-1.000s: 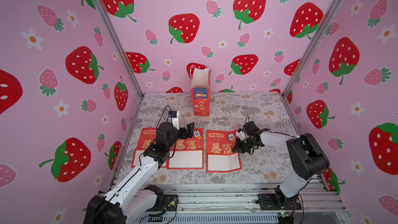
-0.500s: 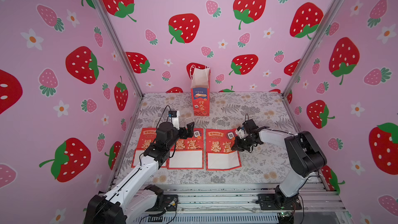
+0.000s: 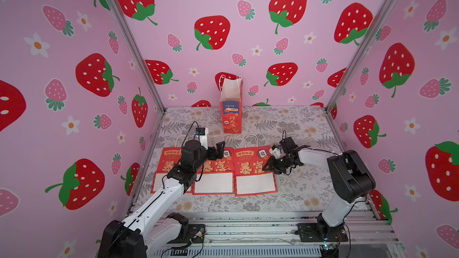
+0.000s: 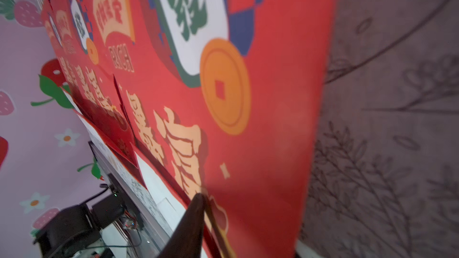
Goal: Put away the paper bag
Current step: Place the paper bag at the center of the board.
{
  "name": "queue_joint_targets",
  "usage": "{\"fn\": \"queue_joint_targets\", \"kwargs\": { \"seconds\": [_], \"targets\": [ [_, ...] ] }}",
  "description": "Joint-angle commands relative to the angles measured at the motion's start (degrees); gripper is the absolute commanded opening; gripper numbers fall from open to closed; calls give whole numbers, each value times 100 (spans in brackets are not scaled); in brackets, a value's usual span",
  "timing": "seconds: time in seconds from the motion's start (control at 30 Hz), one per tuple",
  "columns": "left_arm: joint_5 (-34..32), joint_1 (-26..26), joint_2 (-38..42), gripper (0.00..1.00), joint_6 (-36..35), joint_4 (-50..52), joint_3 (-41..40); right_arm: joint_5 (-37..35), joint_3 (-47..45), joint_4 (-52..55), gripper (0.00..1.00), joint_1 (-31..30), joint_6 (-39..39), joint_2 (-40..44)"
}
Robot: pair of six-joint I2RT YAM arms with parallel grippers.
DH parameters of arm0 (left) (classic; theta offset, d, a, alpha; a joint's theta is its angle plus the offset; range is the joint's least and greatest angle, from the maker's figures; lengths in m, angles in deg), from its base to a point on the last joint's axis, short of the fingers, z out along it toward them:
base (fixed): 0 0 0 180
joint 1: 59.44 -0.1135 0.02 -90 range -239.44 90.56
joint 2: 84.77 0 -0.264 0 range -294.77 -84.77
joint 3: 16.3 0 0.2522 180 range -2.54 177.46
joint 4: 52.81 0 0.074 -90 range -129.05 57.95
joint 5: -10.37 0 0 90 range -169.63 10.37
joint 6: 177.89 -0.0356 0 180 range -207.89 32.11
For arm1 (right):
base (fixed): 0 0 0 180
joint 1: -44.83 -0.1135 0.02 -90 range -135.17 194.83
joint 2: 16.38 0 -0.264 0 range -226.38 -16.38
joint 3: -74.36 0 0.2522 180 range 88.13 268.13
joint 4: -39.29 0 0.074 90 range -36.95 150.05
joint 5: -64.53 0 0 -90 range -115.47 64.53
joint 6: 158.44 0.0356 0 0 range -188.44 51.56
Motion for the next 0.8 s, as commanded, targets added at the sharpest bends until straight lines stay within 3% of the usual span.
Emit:
{"fn": "queue_joint_targets", "kwargs": {
  "seconds": [0.0, 0.27, 0.77],
  "targets": [
    [67, -29, -5, 99, 5, -94, 123, -274, -43, 342, 47, 17, -76, 184],
    [67, -26, -30, 99, -6, -94, 132, -785, 1, 881, 68, 26, -181, 645],
    [93, -28, -122, 99, -4, -116, 150, -203, -228, 385, 70, 17, -20, 445]
  ]
}}
